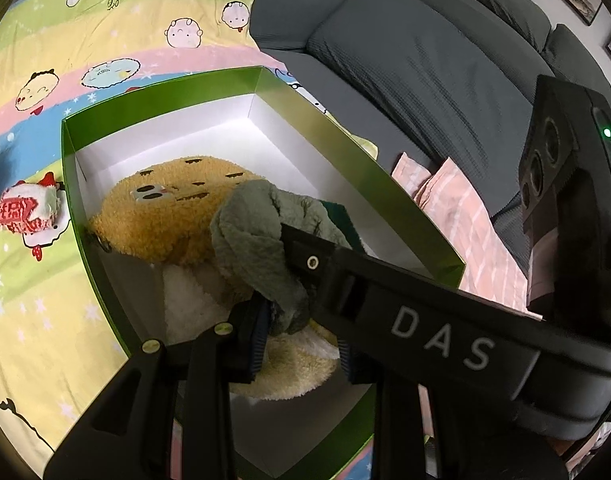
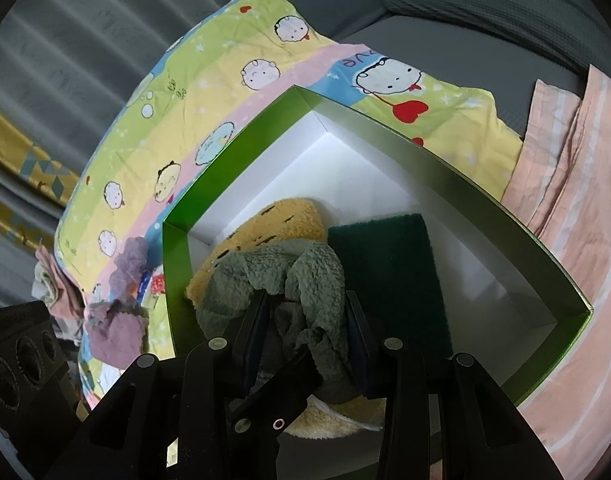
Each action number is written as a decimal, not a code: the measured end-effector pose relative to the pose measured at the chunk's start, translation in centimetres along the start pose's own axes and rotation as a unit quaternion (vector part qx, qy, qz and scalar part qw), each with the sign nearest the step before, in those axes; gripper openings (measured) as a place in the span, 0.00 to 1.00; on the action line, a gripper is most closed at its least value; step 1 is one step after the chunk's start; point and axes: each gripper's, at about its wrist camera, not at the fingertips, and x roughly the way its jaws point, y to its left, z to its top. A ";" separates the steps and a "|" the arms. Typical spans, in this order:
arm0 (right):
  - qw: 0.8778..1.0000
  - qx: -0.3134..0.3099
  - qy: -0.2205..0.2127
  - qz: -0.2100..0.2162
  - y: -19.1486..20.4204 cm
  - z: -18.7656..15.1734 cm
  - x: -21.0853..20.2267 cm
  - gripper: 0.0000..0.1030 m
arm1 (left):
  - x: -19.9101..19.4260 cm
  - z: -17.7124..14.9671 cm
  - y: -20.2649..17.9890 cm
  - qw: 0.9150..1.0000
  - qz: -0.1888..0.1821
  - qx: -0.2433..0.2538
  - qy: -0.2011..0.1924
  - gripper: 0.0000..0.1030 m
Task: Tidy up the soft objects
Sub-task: 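Carry the grey-green towel into the green box and lower it, then open the right gripper and move it back over the purple towel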
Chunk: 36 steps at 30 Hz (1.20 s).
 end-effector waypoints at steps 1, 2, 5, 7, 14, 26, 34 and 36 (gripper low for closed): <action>1.000 -0.001 0.000 0.000 0.0 0.0 0.0 0.39 | 0.0 0.0 -0.1 1.000 0.001 0.000 0.001 0.25; 1.000 -0.001 0.000 0.000 0.0 0.0 0.0 0.39 | 0.1 0.0 -0.1 1.000 0.001 0.000 0.003 0.25; 1.000 0.001 0.000 0.000 -0.1 0.0 0.0 0.39 | 0.3 0.0 -0.2 1.000 0.002 -0.002 0.005 0.25; 1.000 0.002 0.000 -0.003 -0.2 0.1 0.1 0.39 | 0.4 0.1 -0.1 1.000 0.002 -0.003 0.006 0.25; 1.000 -0.001 -0.002 -0.013 -0.3 0.3 0.4 0.39 | 0.8 0.2 0.0 1.000 0.008 -0.005 0.013 0.26; 1.000 -0.018 -0.017 -0.017 0.2 -0.2 -0.9 0.60 | -1.3 -0.6 -0.5 0.999 0.045 -0.016 -0.008 0.42; 0.994 -0.051 -0.093 -0.005 2.2 -1.7 -5.3 0.83 | -7.4 -2.8 -1.0 0.995 0.051 -0.001 -0.082 0.78; 0.993 -0.056 -0.104 -0.001 2.7 -2.0 -6.2 0.86 | -8.9 -3.6 -0.7 0.994 0.050 -0.005 -0.095 0.83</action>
